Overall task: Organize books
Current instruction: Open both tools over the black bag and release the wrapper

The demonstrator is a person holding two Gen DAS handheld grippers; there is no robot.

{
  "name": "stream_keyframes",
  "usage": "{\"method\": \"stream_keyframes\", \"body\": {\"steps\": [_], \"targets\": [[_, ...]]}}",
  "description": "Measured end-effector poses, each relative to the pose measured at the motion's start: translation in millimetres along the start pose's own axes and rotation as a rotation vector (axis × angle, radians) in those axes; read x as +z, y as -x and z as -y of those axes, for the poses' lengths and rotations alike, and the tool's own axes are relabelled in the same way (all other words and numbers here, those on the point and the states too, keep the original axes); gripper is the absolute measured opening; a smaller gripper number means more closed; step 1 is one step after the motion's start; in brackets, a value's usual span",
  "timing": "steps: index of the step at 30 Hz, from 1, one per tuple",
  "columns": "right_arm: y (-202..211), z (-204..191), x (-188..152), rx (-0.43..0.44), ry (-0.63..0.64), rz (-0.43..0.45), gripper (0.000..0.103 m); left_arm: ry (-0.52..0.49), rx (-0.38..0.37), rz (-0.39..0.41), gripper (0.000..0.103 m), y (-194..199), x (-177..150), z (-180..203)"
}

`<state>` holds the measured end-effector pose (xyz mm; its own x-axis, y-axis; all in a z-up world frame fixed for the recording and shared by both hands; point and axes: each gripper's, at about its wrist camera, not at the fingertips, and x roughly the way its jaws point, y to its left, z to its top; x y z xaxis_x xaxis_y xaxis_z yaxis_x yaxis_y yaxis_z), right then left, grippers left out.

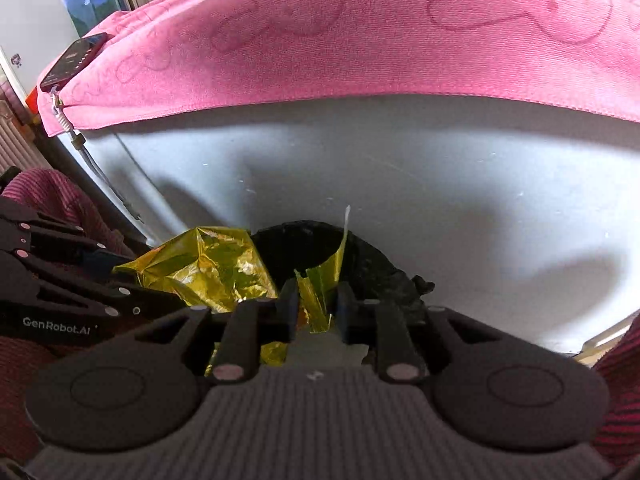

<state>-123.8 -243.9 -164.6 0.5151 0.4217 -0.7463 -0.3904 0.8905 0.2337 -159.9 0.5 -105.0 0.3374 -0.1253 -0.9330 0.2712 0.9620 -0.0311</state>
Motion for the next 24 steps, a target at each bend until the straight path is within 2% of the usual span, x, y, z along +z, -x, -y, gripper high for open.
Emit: {"method": "stream_keyframes", "body": {"steps": [2, 4, 9, 17, 21, 24], "targets": [[0.1, 0.6, 0.0, 0.002, -0.002, 0.000, 0.047, -0.005, 0.010, 0.000, 0.037, -0.1, 1.1, 0.2], [0.2, 1.0, 0.1, 0.005, -0.008, 0.001, 0.053, -0.007, 0.013, 0.001, 0.041, -1.3, 2.0, 0.8], [0.4, 0.1, 1.6, 0.004, -0.013, 0.002, 0.057, -0.002, 0.022, 0.011, 0.049, 1.4, 4.0, 2.4], [8.0, 0.6, 6.2, 0.013, -0.017, 0.022, 0.061, 0.030, 0.031, 0.063, 0.053, 16.5, 11.0, -4.4], [24.7, -0.4, 17.3, 0.030, -0.001, 0.079, 0.065, 0.037, 0.026, 0.124, 0.053, 36.9, 18.3, -9.5], [40.7, 0.3, 29.1, 0.052, 0.006, 0.136, 0.069, 0.046, 0.015, 0.199, 0.055, 58.3, 26.1, -12.8]]}}
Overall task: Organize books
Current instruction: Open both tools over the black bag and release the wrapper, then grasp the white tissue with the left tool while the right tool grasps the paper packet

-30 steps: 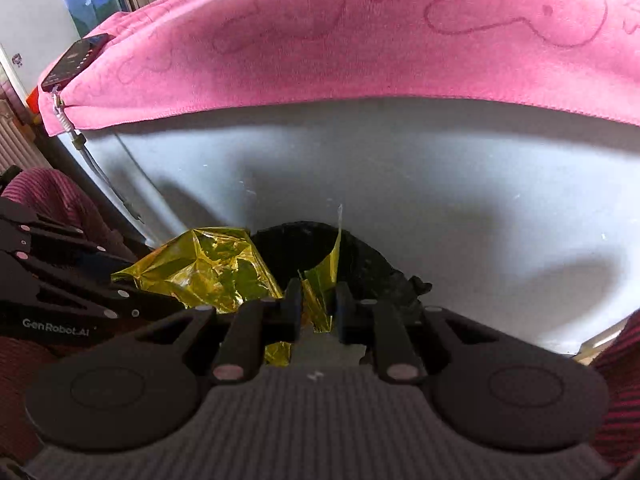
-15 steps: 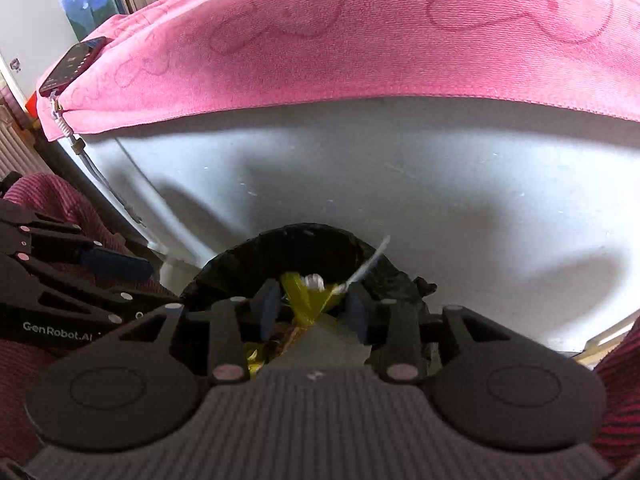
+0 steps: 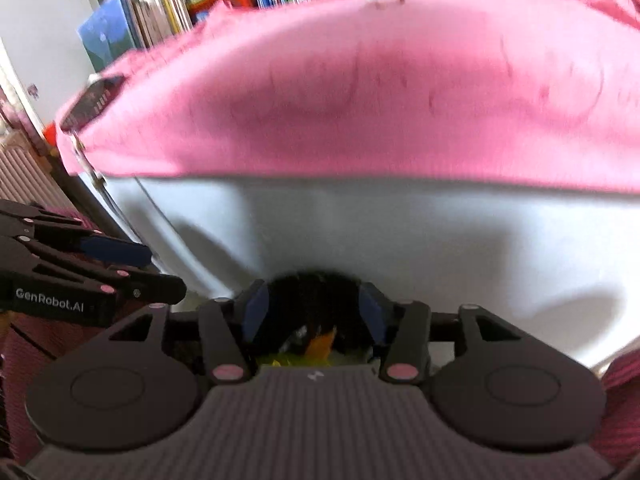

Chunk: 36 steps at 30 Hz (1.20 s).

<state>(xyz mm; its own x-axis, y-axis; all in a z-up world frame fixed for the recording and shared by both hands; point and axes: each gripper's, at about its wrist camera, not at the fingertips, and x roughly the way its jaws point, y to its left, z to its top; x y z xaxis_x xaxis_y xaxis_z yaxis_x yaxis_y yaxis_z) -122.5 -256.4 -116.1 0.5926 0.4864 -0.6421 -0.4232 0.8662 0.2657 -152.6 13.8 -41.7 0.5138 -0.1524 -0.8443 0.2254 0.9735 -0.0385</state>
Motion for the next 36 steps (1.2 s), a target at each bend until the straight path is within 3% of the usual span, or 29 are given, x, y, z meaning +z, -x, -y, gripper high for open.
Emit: {"method": "stream_keyframes", "body": {"steps": [6, 14, 19, 28, 33, 36], "targets": [[29.3, 0.4, 34.2, 0.018, 0.028, 0.144, 0.084, 0.021, -0.024, 0.163, 0.064, 32.6, 28.1, -2.2], [44.4, 10.4, 80.1, -0.069, 0.043, 0.290, 0.090, 0.046, -0.035, 0.335, 0.075, 49.3, 86.5, -7.2], [38.5, 22.2, 99.4, -0.150, 0.063, 0.341, 0.095, 0.101, -0.087, 0.354, 0.076, 34.5, 131.9, -15.8], [45.1, 52.0, 125.2, -0.229, -0.002, 0.422, 0.096, 0.127, -0.065, 0.443, 0.080, -31.0, 217.9, 5.8], [51.4, 77.4, 137.5, -0.263, -0.051, 0.442, 0.096, 0.202, -0.101, 0.385, 0.080, -84.2, 262.5, 19.8], [50.7, 88.3, 142.7, -0.281, -0.060, 0.442, 0.097, 0.207, -0.052, 0.353, 0.079, -113.2, 284.9, 30.3]]}}
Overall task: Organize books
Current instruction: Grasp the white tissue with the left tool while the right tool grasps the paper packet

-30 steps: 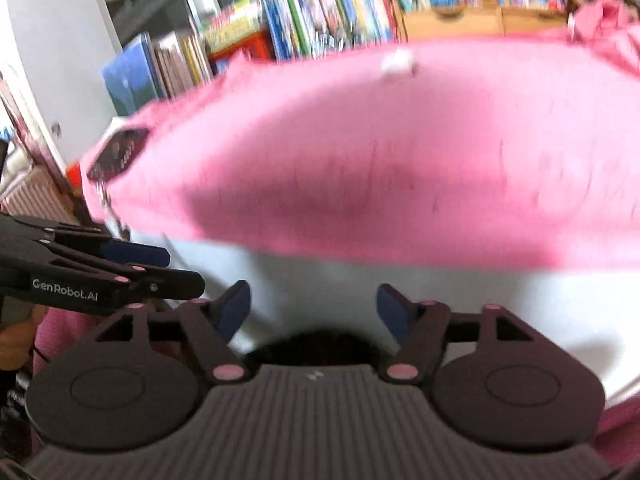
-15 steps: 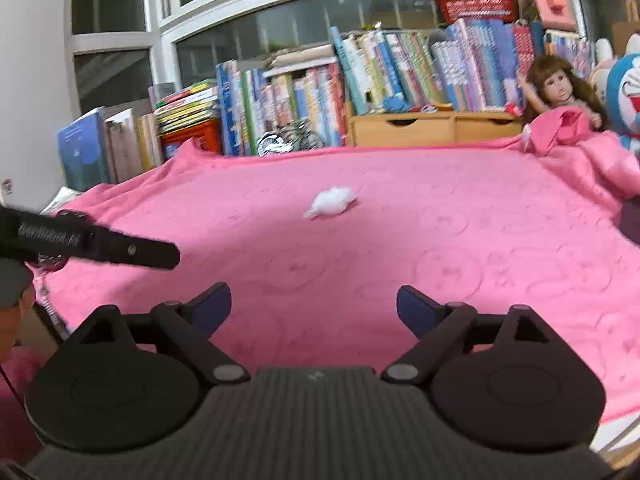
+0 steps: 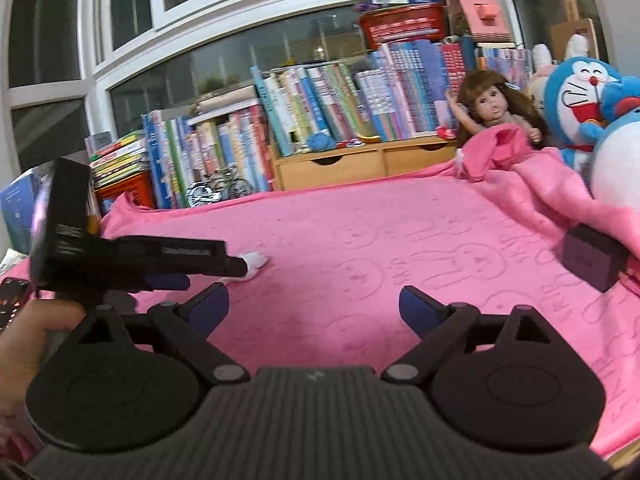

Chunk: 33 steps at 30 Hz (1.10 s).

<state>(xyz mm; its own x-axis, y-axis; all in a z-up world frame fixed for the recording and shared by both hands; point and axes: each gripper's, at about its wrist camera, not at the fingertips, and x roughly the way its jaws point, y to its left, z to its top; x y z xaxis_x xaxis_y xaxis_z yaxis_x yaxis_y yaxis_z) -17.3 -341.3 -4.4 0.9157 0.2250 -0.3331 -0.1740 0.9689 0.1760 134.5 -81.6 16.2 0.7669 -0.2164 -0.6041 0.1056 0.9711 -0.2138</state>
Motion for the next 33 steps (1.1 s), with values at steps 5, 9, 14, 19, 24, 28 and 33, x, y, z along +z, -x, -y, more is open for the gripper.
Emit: {"method": "stream_keyframes", "body": {"steps": [5, 9, 14, 19, 24, 28, 33], "targets": [[-12.1, 9.9, 3.7, -0.007, -0.004, -0.010, 0.097, -0.009, 0.043, -0.016, 0.035, -34.4, 5.9, 7.5], [-27.6, 15.0, 8.7, 0.006, -0.032, -0.021, 0.097, 0.012, 0.038, -0.023, 0.028, -28.0, 0.9, -1.3], [-59.5, 9.4, 16.8, 0.037, -0.061, -0.048, 0.096, -0.019, 0.053, 0.027, 0.027, 5.4, -9.2, -17.5], [-103.1, -19.4, 23.5, 0.062, 0.000, -0.084, 0.097, 0.004, 0.129, 0.089, 0.027, 42.1, -15.5, -45.0], [-163.5, -65.1, 23.4, 0.092, 0.120, -0.200, 0.097, 0.012, 0.191, 0.110, 0.027, 62.1, -19.0, -72.7], [-201.0, -93.5, 18.8, 0.063, 0.200, -0.250, 0.097, 0.028, 0.206, 0.105, 0.027, 67.7, -20.2, -89.8], [-231.8, -99.9, 15.7, 0.022, 0.198, -0.325, 0.082, 0.021, 0.209, 0.100, 0.027, 69.4, -22.8, -98.4]]}}
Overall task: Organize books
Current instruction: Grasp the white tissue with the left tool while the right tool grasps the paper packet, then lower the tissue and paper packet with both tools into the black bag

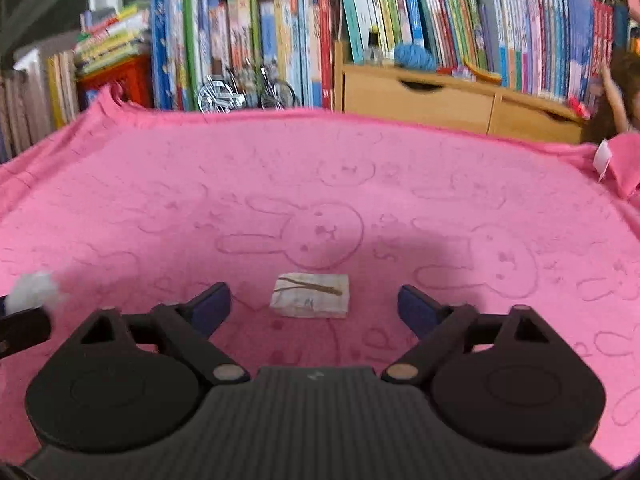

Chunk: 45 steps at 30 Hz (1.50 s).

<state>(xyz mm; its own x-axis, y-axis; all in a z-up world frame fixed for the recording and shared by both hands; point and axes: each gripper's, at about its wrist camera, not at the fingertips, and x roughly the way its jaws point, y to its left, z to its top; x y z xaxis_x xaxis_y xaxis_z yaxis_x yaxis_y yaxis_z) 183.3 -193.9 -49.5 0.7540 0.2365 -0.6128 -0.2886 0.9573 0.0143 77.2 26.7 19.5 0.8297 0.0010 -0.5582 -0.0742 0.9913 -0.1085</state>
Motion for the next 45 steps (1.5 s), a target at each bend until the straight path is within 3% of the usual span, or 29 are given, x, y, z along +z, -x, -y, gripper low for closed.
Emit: {"method": "stream_keyframes", "body": {"steps": [3, 4, 28, 45], "targets": [[7.0, -0.6, -2.2, -0.004, -0.002, 0.018, 0.051, -0.002, -0.006, -0.002, 0.027, 0.6, -1.9, -2.5], [11.2, 0.1, -3.7, -0.002, -0.006, 0.024, 0.047, -0.003, -0.009, -0.003, 0.027, 0.5, -2.1, -2.9], [135.6, -7.4, -63.5, 0.120, 0.024, 0.187, 0.047, -0.042, -0.076, 0.007, 0.028, 63.3, -29.8, 9.3], [178.7, -26.8, -114.3, 0.142, 0.064, 0.221, 0.048, -0.055, -0.100, -0.012, 0.028, 110.4, -62.2, 4.0]]}}
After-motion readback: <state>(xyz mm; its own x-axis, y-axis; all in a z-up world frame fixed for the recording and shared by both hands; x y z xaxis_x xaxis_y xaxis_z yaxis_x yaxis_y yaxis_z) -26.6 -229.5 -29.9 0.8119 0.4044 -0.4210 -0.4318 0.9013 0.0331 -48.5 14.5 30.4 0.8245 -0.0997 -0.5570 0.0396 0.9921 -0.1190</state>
